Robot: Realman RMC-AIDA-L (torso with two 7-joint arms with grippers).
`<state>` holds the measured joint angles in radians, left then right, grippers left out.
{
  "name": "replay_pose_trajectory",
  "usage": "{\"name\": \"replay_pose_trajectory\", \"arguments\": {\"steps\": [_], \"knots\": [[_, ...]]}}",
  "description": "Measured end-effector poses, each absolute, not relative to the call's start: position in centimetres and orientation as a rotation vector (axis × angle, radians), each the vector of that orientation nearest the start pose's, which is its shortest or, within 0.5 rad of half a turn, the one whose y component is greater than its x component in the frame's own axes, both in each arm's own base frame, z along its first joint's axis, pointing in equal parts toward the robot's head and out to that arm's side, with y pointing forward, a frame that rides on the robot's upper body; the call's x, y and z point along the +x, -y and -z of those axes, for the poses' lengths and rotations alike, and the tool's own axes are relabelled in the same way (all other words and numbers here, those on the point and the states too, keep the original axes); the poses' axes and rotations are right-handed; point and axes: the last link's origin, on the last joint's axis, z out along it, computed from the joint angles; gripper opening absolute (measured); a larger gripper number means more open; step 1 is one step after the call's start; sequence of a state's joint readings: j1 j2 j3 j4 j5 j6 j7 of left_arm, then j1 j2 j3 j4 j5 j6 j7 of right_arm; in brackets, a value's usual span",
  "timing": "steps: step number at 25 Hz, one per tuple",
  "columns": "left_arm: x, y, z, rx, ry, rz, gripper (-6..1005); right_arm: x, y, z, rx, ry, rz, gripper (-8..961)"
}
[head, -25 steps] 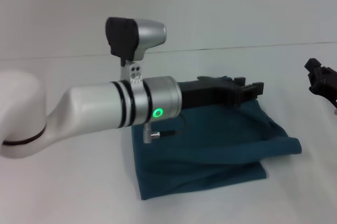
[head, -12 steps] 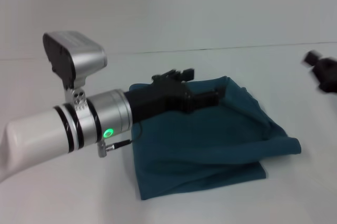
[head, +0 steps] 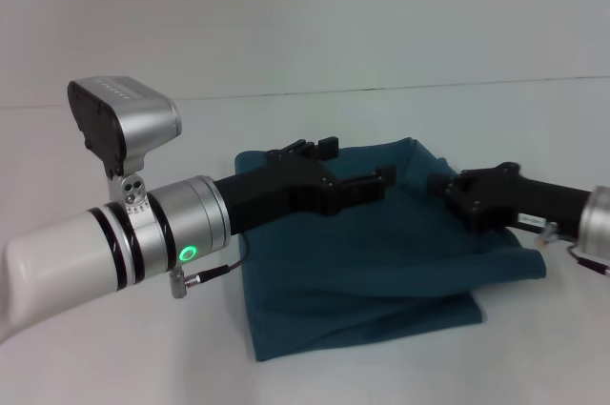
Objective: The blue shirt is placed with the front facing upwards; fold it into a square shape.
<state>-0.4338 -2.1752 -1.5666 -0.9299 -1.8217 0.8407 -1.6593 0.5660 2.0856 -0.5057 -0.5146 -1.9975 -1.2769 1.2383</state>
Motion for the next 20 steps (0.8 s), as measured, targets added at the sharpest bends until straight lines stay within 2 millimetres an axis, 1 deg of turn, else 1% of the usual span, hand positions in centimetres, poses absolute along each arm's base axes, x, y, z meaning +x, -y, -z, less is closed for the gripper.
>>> {"name": "replay_pose_trajectory", "arguments": {"steps": [1,2,3,5,8,13,17,20], "knots": [[-15.0,-35.6,8.4,-2.510,0.805,0.884,952,29.2,-36.2,0.7,-2.420,-0.709,-0.603,48],[-15.1,-35.6,8.4,-2.510,0.808,0.882,952,29.0,-36.9,1.6,-2.424,-0.745,-0.555,48],[-15.2,-35.5,8.5,-2.510,0.810,0.879,952,29.0,-36.9,1.6,-2.424,-0.745,-0.555,49],[-15.4,-35.5,8.5,-2.510,0.812,0.873,951,29.0,-37.5,2.2,-2.413,-0.776,-0.507,49],[-15.6,-35.5,8.6,-2.507,0.823,0.873,951,29.4,-38.3,2.5,-2.360,-0.823,-0.449,51],[-15.9,-35.4,8.5,-2.499,0.837,0.874,950,30.7,-39.7,1.5,-2.191,-0.918,-0.417,52],[-16.1,-35.4,8.6,-2.497,0.842,0.872,950,31.3,-40.1,0.3,-2.055,-0.974,-0.502,54],[-16.1,-35.3,8.6,-2.498,0.844,0.873,950,31.5,-40.1,-0.5,-1.996,-0.982,-0.561,55]]}}
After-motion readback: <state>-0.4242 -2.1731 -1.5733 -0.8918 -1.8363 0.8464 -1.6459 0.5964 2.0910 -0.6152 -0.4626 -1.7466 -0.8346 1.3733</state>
